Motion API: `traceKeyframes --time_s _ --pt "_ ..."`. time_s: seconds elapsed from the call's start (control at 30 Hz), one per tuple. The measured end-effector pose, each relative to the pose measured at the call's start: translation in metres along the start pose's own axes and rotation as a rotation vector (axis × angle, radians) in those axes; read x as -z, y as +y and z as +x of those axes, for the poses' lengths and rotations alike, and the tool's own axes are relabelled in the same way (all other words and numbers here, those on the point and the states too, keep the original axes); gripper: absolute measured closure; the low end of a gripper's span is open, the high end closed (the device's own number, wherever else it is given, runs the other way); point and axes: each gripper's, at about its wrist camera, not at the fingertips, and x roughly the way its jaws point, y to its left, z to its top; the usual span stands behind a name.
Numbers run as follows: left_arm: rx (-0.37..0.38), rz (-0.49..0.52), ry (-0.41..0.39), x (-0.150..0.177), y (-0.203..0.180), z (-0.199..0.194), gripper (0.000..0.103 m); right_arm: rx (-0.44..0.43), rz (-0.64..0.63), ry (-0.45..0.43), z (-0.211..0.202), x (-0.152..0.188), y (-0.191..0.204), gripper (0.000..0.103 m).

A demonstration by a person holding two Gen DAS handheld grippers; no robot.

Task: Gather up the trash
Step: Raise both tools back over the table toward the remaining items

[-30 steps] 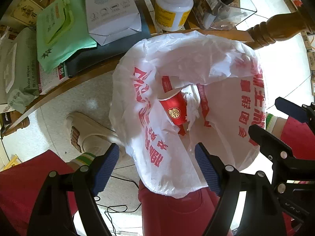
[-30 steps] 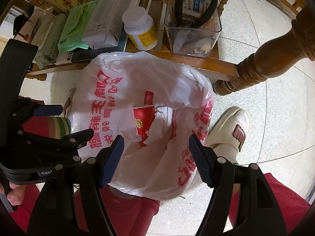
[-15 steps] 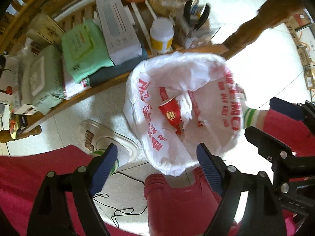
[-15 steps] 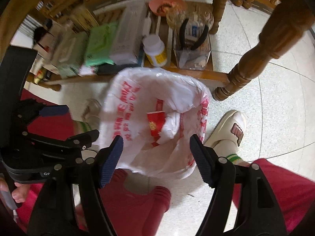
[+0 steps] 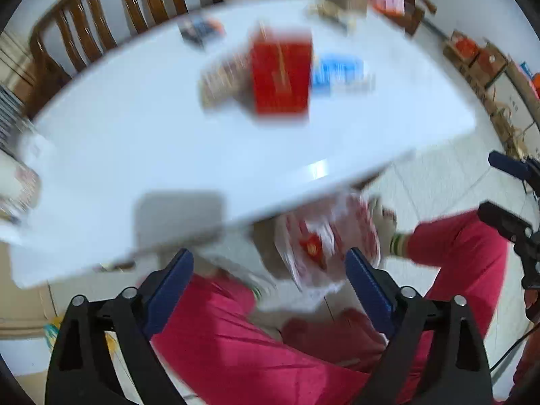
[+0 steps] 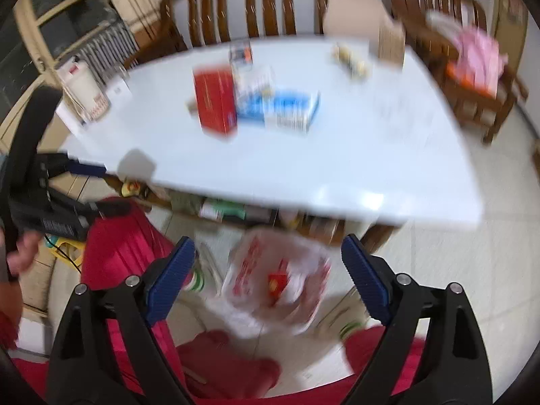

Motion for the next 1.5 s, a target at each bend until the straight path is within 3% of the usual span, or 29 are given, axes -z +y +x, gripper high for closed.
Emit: traceKeyframes --time_s 0.17,0.33,0.5,0.8,1.5 --pt "-0.064 -0.005 -0.152 -0.055 0.018 -0.086 0.010 -0.024 -0.015 -0.132 -0.064 -0.056 -0.010 0.015" --pt "-0.068 0.009 -0.190 -0.099 0.025 -0.131 0.009 0.035 -0.077 -0.230 -0.108 -0.109 -0.018 0.010" --pt "-0.106 -0.004 -0.201 -0.134 0.033 -0.146 0.009 0.055 -0.088 -0.275 -0.128 -0.142 -0.033 0.009" --pt "-0.129 0.013 -0.132 -0.178 0.042 -0.125 0.009 0.059 -0.121 -0.271 -0.117 -0.176 -0.040 0.009" --pt "-0.120 -0.051 0.024 -0.252 0.076 -0.040 0.009 -0.060 -0.272 -0.147 -0.035 -0.229 -0.006 0.009"
